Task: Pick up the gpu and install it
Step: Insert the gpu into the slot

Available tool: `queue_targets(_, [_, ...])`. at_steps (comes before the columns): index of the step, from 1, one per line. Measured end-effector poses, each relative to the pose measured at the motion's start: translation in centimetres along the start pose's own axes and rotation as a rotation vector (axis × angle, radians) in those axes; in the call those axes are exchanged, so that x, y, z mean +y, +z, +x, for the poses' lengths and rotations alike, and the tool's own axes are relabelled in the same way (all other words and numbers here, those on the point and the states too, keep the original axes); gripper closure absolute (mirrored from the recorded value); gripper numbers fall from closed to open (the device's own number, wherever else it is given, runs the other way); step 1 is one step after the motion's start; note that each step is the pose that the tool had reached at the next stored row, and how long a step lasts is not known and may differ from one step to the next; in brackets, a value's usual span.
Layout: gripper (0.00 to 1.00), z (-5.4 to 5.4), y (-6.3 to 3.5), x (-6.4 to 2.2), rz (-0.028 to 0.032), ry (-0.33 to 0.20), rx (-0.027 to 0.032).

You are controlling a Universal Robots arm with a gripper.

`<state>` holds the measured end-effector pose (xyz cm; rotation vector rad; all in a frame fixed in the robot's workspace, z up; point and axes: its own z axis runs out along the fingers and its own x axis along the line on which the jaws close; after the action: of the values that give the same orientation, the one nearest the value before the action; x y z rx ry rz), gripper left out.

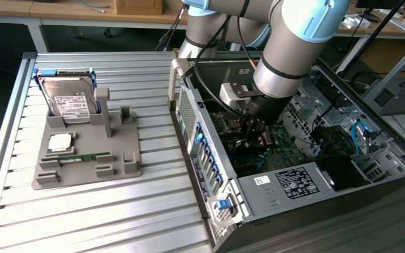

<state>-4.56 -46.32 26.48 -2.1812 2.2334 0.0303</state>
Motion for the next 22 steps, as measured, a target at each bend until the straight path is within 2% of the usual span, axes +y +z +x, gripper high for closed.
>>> queue_targets(3, [0.73,-0.05,-0.16,0.35,0.008,0.0,-0.0002])
queue_targets(22, [0.73,-0.15,0.29,0.35,0.0077,-0.001,0.0016])
